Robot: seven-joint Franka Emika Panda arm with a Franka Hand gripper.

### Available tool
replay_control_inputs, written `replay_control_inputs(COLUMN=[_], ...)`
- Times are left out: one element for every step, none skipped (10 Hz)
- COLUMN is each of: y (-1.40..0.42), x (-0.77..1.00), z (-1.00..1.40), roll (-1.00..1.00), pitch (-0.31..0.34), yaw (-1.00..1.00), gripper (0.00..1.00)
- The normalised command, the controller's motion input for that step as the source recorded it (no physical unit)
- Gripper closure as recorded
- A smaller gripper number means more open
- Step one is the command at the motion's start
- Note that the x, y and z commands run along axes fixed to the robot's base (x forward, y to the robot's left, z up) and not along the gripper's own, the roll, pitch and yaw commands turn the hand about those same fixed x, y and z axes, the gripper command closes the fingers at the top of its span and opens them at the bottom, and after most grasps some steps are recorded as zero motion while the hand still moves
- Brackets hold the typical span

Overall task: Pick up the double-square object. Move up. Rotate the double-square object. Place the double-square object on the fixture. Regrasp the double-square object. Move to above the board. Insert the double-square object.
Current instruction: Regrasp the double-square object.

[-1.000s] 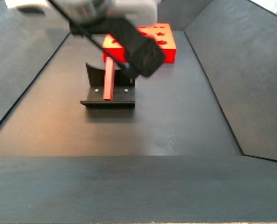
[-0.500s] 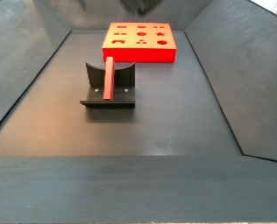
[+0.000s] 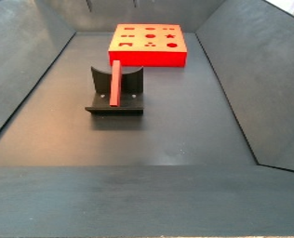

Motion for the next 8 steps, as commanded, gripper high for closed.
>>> replay_control_inputs(y=[-0.03,-0.03,-0.02,-0.02,-0.02,-0.02,-0.02,-0.02], x=[-0.04,-0.04,-0.04,-0.03,-0.03,-0.03,-0.03,-0.02], z=[0.02,0.0,0.0,0.0,0.0,0.0,0.0,0.01], roll=[1.0,1.0,1.0,1.0,1.0,1.0,1.0,1.0], pitch=[0.012,0.006,-0.001,-0.007,-0.011,-0.016,-0.017,-0.015], yaw=[0.03,0.03,0.03,0.03,0.03,0.04,0.04,0.04], gripper=[0.0,0.0,0.0,0.0,0.0,0.0,0.0,0.0])
